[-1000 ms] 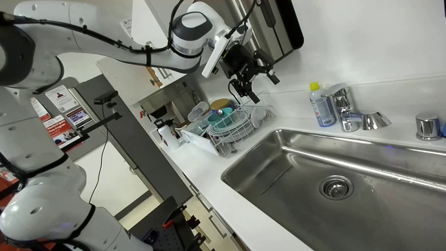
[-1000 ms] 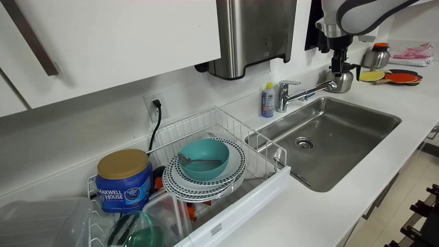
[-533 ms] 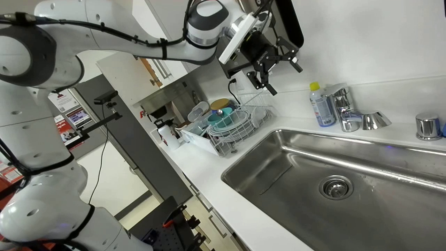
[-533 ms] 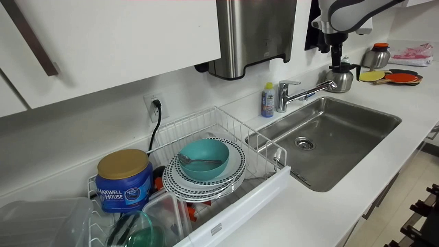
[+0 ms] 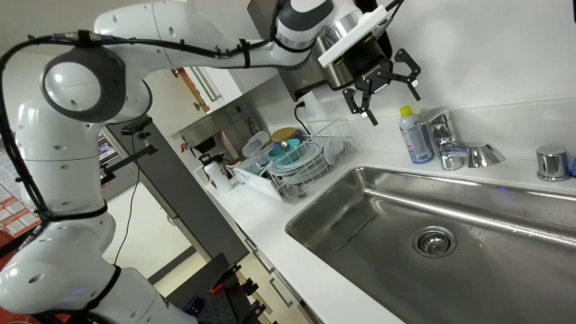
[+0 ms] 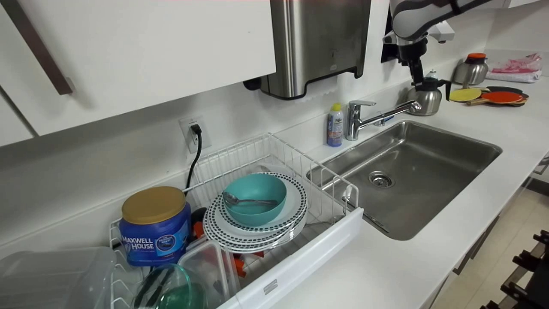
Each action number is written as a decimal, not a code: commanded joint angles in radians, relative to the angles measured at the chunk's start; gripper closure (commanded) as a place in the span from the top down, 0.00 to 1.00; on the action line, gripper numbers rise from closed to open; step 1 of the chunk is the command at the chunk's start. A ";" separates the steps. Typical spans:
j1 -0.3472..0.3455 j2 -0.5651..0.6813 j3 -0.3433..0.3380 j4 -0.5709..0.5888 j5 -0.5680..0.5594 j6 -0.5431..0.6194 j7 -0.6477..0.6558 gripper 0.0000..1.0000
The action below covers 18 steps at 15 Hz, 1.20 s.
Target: Move the tap slightly to the left
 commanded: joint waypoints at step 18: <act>-0.116 0.307 0.033 0.321 0.163 0.047 -0.139 1.00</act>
